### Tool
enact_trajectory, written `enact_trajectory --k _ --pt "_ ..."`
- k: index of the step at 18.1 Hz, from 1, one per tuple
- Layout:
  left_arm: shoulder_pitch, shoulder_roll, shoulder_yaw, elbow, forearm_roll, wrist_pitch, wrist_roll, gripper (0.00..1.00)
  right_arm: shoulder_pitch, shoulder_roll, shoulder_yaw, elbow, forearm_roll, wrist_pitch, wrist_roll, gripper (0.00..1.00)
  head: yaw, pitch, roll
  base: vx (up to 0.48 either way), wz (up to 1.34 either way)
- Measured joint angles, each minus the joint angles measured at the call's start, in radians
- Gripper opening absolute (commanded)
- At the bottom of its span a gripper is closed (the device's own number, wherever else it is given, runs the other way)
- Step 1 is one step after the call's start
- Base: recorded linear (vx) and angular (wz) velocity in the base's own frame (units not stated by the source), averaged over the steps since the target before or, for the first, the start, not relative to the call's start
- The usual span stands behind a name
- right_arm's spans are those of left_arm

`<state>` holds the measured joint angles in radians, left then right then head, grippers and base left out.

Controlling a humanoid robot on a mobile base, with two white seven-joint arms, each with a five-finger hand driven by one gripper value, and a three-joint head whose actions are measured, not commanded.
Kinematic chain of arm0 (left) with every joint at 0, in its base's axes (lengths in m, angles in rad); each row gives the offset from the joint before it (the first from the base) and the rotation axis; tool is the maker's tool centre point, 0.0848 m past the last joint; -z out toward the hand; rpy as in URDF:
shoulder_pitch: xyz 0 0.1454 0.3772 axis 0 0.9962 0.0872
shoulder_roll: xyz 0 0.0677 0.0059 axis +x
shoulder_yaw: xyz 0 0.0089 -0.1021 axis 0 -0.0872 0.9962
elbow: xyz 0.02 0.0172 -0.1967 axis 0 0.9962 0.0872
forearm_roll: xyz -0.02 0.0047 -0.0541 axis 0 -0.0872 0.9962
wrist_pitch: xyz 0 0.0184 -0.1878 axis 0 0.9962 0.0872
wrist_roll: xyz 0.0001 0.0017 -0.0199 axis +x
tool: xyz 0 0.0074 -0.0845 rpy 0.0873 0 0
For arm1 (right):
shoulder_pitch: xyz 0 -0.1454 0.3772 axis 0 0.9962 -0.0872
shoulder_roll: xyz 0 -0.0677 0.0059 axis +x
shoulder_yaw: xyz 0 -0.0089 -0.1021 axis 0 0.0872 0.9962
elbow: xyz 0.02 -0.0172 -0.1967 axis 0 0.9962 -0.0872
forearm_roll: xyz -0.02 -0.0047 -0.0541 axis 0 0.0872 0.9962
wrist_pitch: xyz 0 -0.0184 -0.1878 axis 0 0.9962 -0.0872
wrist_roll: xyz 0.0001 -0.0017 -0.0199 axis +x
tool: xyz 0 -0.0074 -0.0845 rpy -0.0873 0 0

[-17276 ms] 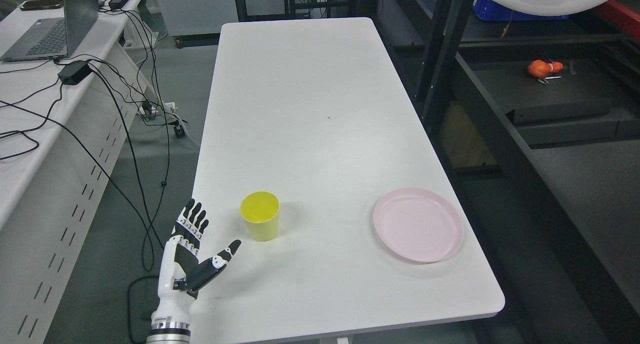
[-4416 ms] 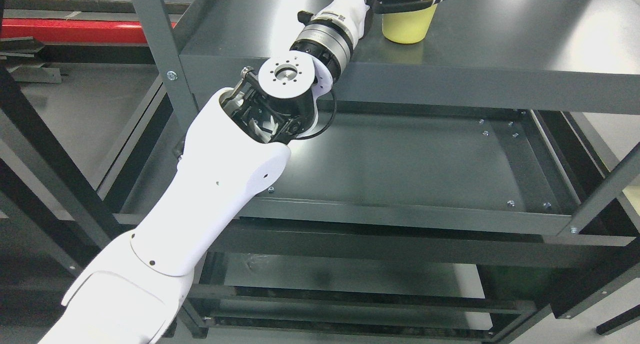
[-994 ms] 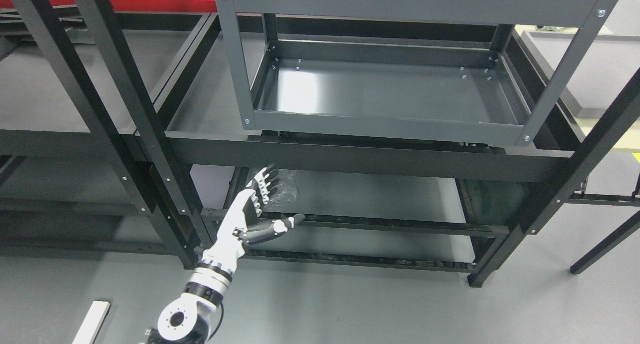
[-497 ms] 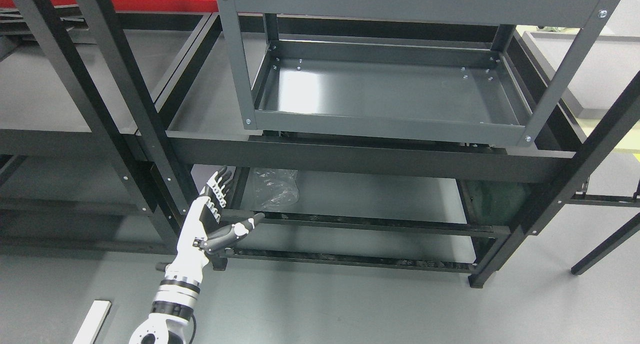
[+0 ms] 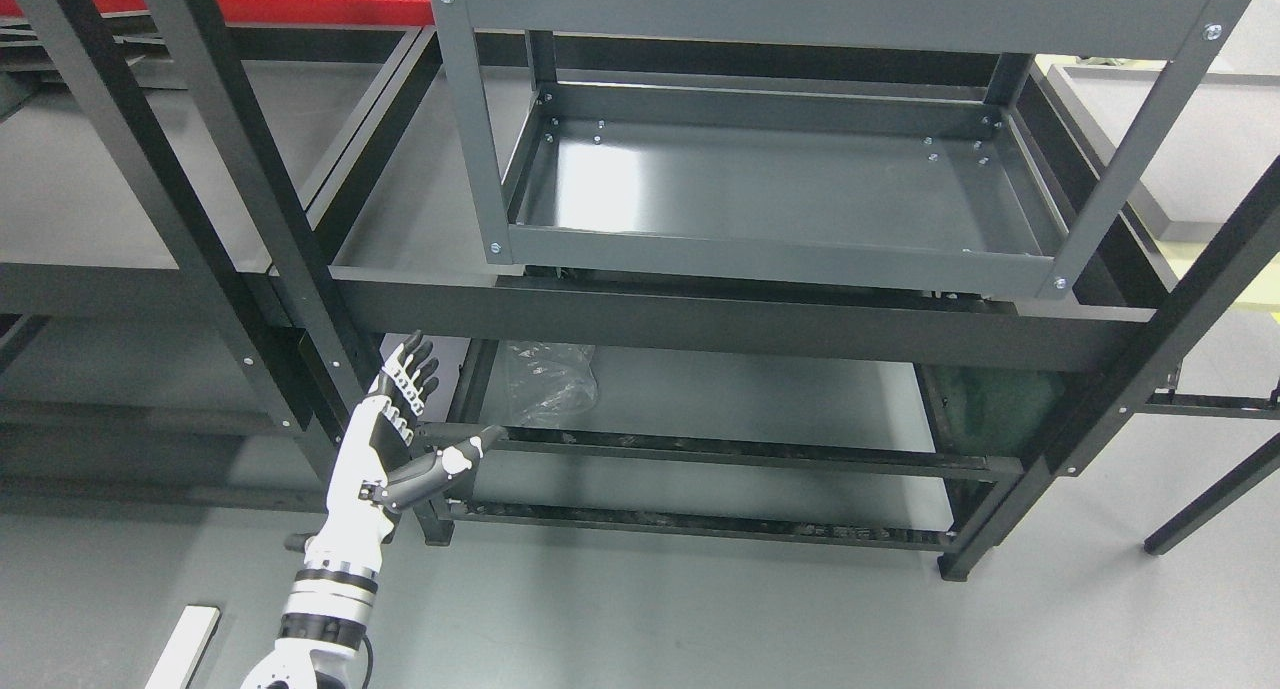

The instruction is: Place yellow IKEA cup on middle right shelf

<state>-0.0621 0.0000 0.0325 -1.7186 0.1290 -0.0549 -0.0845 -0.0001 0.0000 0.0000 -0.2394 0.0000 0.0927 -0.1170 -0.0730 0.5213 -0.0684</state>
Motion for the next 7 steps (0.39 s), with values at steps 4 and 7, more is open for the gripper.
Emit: enact_trajectory --k 4,7 --pt "0.001 0.0 0.005 -0.005 0.0 -0.041 -0.002 0.99 0.0 0.0 0.0 0.0 0.0 0.0 0.0 0.99 0.0 0.0 0.0 0.009 0.0" --pt "-0.003 0.0 0.009 -0.008 0.002 -0.048 -0.002 0.99 0.0 0.0 0.0 0.0 0.0 0.0 0.0 0.99 0.0 0.0 0.0 0.0 0.0"
